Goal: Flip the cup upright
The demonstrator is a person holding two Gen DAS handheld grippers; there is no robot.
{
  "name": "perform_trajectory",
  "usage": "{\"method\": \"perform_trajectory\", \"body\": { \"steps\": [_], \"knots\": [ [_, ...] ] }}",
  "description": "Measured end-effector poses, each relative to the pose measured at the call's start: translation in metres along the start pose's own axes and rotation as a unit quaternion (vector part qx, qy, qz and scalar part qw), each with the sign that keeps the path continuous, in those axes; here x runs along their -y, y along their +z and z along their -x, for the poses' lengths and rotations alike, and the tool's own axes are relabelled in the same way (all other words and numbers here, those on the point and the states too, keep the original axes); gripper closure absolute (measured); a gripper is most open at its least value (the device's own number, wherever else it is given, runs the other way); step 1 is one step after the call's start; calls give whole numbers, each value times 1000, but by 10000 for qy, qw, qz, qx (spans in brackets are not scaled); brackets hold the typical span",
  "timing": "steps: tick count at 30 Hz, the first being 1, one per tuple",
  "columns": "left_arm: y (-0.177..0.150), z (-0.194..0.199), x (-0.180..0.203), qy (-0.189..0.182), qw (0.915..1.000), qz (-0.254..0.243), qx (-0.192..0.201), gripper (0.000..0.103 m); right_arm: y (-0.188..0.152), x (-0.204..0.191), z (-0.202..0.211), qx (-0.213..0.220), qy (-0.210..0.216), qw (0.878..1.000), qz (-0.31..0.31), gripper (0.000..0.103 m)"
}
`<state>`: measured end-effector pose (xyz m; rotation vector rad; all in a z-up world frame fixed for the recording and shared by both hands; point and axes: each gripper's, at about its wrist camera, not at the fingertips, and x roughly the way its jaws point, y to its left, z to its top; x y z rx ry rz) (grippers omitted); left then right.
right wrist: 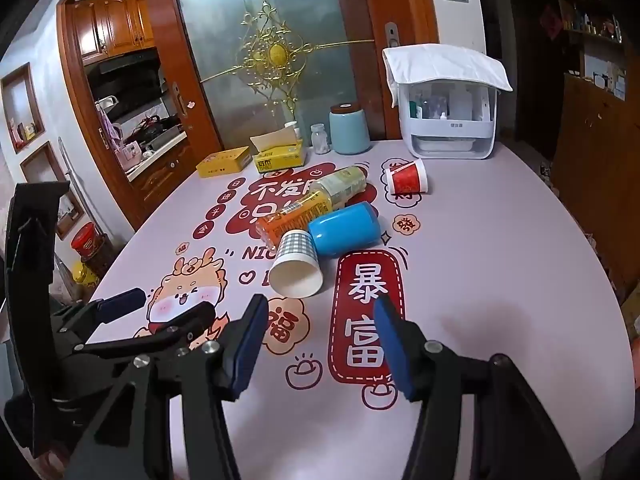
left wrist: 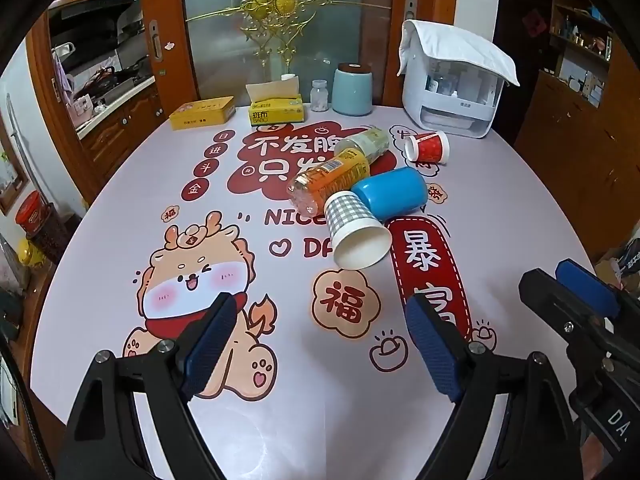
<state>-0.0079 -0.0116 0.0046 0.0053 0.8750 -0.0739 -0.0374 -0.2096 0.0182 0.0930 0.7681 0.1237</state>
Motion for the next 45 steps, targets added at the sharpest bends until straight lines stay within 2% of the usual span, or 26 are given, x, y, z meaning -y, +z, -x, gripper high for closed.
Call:
{"method": "perform_trajectory", "body": {
  "steps": [10,30,45],
  "knots": [
    [-1,6,0,-107,9999,30,26,18,0,-1,1,37,41,10000,0,48],
    [1,3,1,-89,9999,27,-60,18,2,0,8,140,2,9999,77,48],
    [11,-18,2,56,9996,-273,-78,18,2,6,-9,11,7,10000,-28,48]
  ]
}}
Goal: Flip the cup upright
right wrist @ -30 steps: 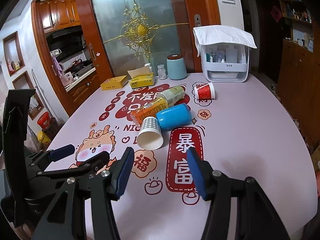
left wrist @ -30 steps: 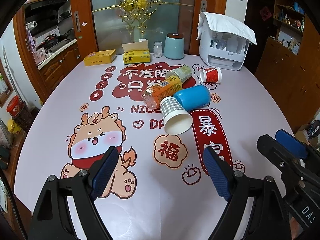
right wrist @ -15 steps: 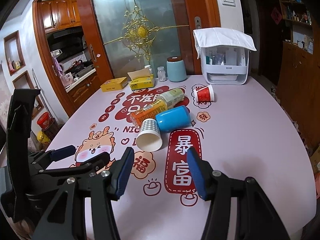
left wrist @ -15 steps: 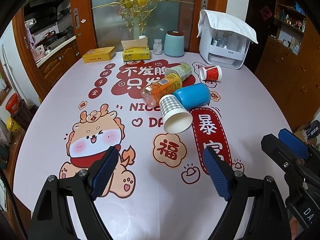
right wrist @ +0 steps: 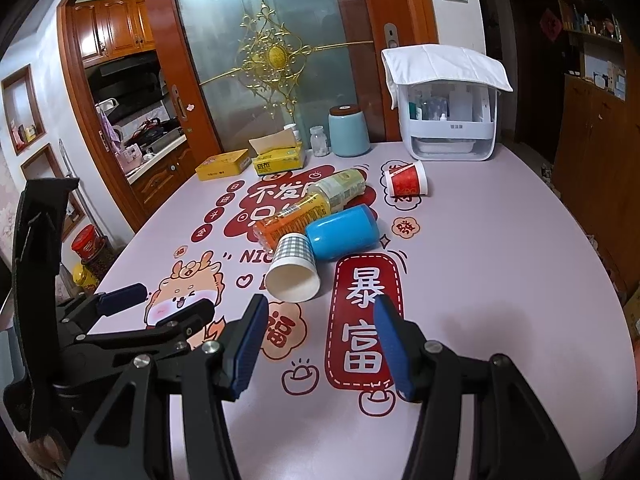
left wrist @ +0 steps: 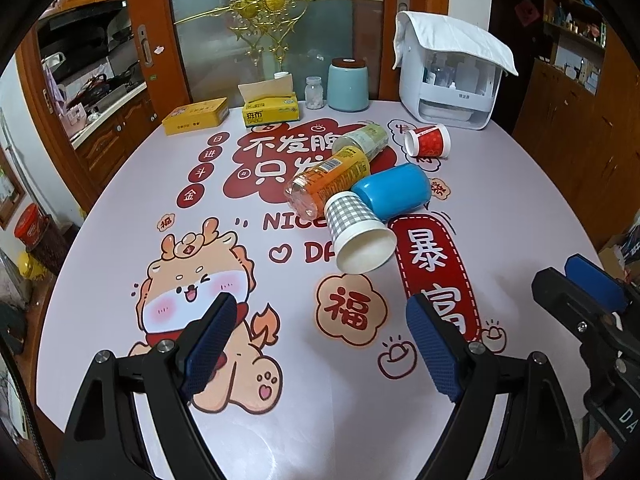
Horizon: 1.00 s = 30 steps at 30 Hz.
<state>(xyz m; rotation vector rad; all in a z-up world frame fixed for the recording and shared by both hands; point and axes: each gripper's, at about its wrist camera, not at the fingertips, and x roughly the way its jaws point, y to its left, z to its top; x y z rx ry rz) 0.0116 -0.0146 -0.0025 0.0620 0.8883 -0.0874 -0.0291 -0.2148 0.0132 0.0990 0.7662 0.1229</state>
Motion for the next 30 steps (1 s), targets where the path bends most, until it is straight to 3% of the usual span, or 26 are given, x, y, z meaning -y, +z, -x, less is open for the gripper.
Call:
{"method": "perform_trajectory", "body": {
  "steps": [22,27,30],
  "knots": [
    [37,-67,-8,-600,9968,358,-381,18,0,20,-52,-341,-143,9986,-367,48],
    [53,-81,0,-516,9983,22,-260,18,0,25,-63,-429,-184,9980,-425,48],
    [63,-97,0,-617,9973,-103,-377,18,-1,29,-68,-456,-208,9976,-473,48]
  ]
}}
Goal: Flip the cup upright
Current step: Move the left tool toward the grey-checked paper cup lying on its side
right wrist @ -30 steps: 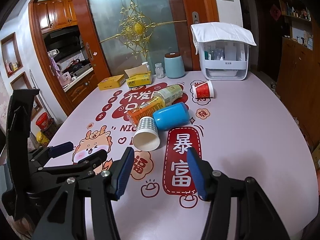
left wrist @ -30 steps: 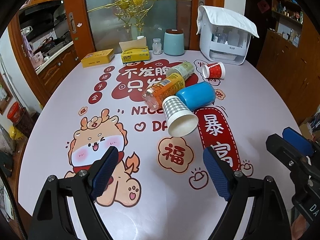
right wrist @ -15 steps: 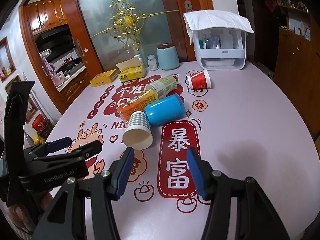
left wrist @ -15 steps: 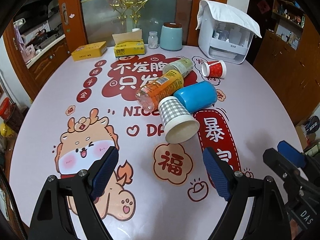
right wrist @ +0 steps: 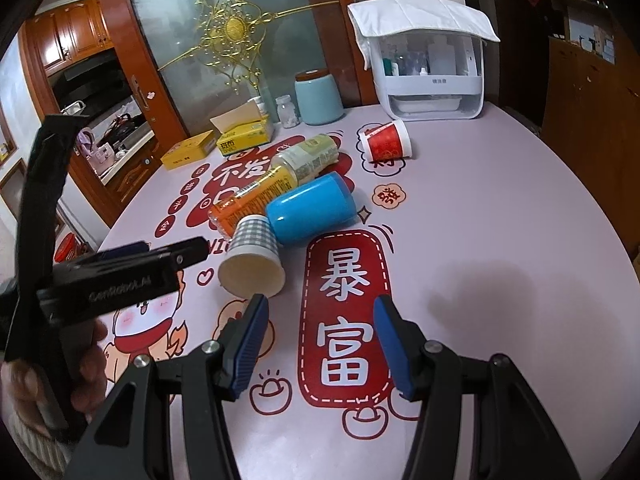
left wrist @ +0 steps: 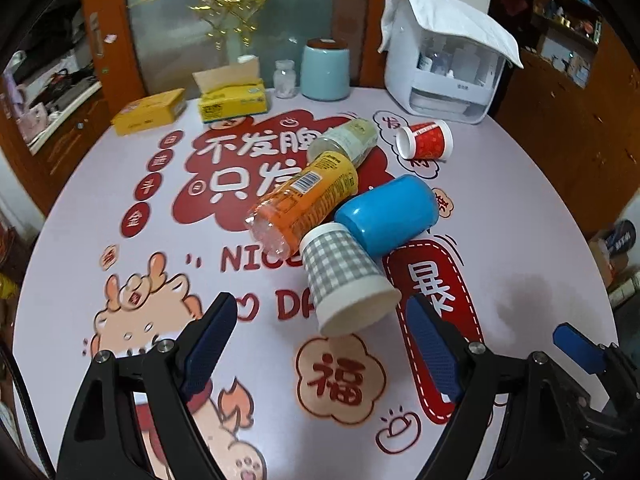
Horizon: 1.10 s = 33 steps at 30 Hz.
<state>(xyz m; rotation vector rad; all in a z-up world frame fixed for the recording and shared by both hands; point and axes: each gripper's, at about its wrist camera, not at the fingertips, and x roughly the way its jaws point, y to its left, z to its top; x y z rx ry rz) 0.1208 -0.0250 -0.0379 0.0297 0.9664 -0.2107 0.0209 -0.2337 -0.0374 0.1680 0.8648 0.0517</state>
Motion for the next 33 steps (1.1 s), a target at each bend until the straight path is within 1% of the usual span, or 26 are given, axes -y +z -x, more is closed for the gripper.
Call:
{"method": "perform_trajectory", "body": {
  "steps": [4,6,8,11,15,18,21,25,26,27,28,31,33],
  "knots": [
    [10,-21,-9,-145,9996,155,-204,18,1,4,-7,-19,-33,10000,-59,48],
    [14,-34,-12,-295,9987,269,-330,18,2,6,-10,-32,-33,10000,-84,48],
    [15,-46,-14,-425,9972,404,-461,18,2,6,-12,-42,-33,9999,-103,48],
    [14,-63,-14,-520,9950,540,-655,18,2,7,-15,-56,-32,9999,-111,48],
    [14,-80,-9,-445,9929,663,-880,18,1,8,-19,-106,-49,9998,-150,48],
    [13,-88,-3,-251,9924,678,-992,18,1,10,-20,-140,-41,9997,-202,48],
    [11,-93,4,-113,9925,544,-1088,18,1,11,-20,-146,-42,9996,-228,48],
    [7,-88,8,-67,9948,229,-993,18,1,14,-20,-141,-53,9995,-275,48],
    [5,-84,9,-102,9954,134,-940,20,1,15,-20,-146,-50,9995,-291,48],
    [4,-81,9,-140,9959,17,-889,30,1,16,-20,-152,-44,9994,-315,48],
    [2,-78,10,-193,9960,-139,-861,39,1,16,-20,-157,-39,9993,-330,48],
    [-5,-71,9,-359,9943,-447,-902,41,0,18,-19,-160,-30,9992,-358,48],
    [-8,-68,7,-449,9934,-549,-905,42,0,19,-18,-159,-28,9992,-377,48]
  ]
}}
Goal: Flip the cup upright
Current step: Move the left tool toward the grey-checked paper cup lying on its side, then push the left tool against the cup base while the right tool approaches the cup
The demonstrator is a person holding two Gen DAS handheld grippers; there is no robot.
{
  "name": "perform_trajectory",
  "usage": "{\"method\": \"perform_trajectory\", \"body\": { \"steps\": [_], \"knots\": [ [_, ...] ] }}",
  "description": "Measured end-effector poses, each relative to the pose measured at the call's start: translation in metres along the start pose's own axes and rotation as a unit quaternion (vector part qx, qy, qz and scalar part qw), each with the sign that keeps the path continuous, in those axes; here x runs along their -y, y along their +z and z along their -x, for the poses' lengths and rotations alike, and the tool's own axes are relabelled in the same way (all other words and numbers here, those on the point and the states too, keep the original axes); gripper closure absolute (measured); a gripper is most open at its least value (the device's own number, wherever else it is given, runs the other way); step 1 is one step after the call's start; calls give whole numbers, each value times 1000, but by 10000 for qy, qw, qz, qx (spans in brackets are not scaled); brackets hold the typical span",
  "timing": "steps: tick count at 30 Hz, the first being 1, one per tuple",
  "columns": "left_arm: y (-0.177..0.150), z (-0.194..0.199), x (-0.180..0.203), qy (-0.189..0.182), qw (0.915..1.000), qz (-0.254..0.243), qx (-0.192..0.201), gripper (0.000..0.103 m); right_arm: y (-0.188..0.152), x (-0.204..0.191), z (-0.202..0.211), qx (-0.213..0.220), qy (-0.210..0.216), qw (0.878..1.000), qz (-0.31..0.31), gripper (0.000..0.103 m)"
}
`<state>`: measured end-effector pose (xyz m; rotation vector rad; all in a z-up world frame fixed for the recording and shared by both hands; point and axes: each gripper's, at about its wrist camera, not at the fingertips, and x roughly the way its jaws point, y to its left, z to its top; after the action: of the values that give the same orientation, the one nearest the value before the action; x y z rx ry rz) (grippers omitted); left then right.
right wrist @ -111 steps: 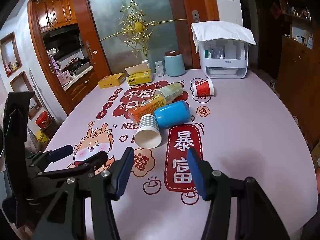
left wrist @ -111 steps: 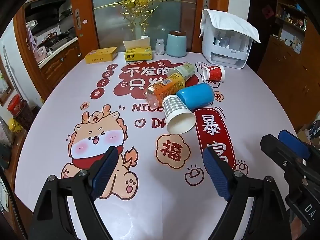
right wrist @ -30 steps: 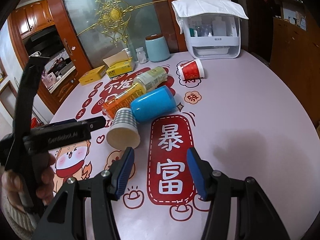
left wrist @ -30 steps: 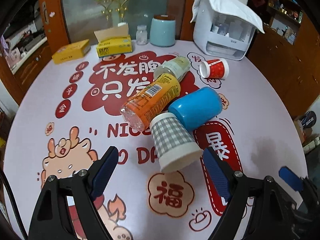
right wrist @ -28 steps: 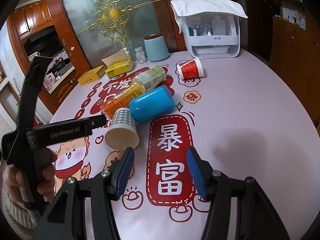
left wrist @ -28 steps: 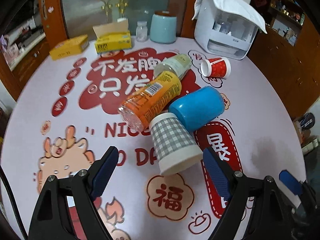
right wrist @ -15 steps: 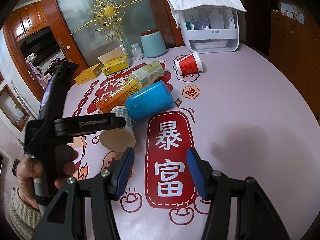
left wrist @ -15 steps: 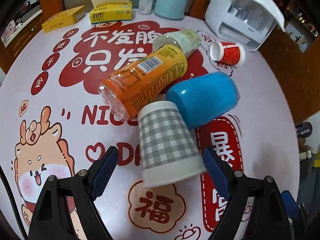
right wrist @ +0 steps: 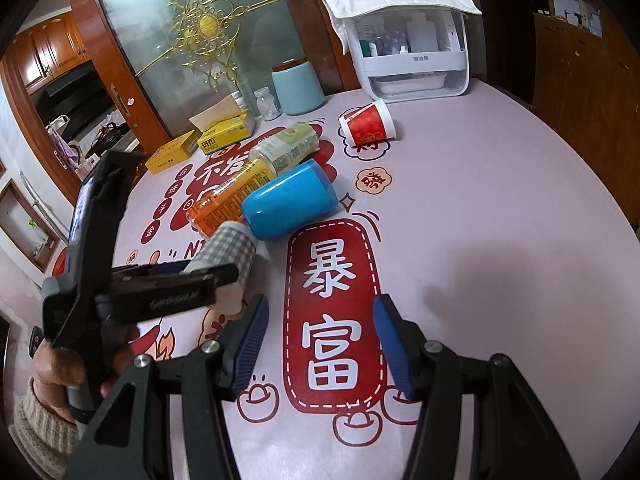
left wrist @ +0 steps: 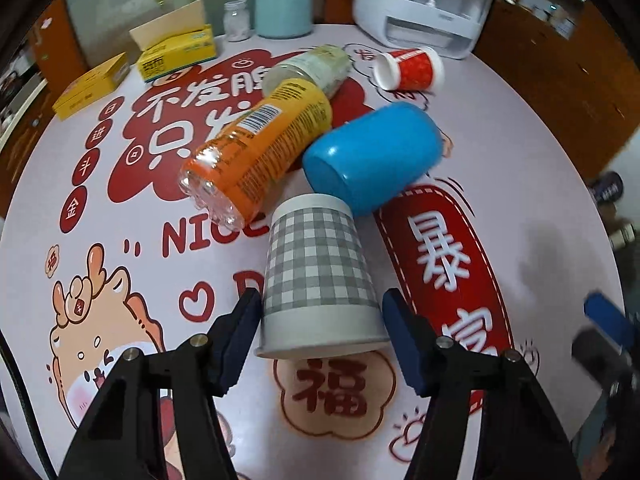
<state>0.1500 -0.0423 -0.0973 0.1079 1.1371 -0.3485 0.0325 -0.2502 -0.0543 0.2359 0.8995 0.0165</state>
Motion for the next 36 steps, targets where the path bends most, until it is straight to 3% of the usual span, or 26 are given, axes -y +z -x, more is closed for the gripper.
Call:
{"method": "perform_trajectory", "body": {
  "steps": [7,14,21,26,32,36],
  "knots": [
    [-19,18,3,-216,9971,-715,154,42,-2,0,5,3,12,10000,17,48],
    [-51,39,29,-302,9825,-1822,247,42,-7,-1,7,-70,-5,10000,45,48],
    [-85,43,47,-533,9755,-2133,89,42,-16,-4,6,-194,-16,9997,131,48],
    [-107,48,60,-503,9575,-2836,167,41,-24,-8,6,-298,-30,9993,238,48],
    [-114,52,57,-745,9424,-3256,200,41,-35,-6,6,-457,20,9986,263,48],
    [-113,51,54,-734,9451,-3181,152,39,-40,-9,3,-586,115,9975,367,48]
  ]
}}
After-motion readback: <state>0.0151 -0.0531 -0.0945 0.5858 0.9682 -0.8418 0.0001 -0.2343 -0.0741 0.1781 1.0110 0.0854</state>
